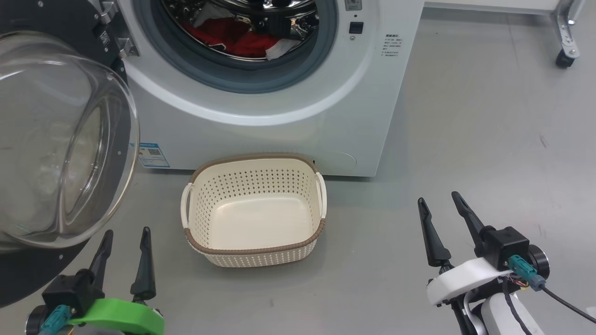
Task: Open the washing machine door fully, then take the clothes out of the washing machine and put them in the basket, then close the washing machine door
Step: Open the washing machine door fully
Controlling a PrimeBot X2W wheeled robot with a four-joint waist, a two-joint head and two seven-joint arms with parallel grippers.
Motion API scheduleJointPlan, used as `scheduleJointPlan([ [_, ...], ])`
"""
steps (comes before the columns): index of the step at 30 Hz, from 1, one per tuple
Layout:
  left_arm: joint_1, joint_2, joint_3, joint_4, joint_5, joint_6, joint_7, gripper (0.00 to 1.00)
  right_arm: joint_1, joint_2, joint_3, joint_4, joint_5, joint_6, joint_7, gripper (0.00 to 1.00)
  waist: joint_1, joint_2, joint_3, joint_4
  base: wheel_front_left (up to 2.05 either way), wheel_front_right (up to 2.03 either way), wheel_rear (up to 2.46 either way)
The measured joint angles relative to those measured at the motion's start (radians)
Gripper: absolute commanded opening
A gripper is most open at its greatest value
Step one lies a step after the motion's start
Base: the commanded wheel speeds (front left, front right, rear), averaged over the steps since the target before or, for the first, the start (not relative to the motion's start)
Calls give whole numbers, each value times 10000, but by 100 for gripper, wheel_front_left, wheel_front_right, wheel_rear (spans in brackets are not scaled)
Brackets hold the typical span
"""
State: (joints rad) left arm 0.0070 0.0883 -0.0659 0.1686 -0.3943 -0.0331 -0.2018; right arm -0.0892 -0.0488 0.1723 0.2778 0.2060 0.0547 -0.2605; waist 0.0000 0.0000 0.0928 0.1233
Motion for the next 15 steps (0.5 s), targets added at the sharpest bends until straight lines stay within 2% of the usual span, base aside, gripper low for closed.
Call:
scheduleJointPlan([
  [15, 445, -2, -232, -487, -10, 12, 598, 100, 410, 8, 228, -272, 571, -148, 0, 100, 0, 0, -314, -1275, 0, 0, 0],
])
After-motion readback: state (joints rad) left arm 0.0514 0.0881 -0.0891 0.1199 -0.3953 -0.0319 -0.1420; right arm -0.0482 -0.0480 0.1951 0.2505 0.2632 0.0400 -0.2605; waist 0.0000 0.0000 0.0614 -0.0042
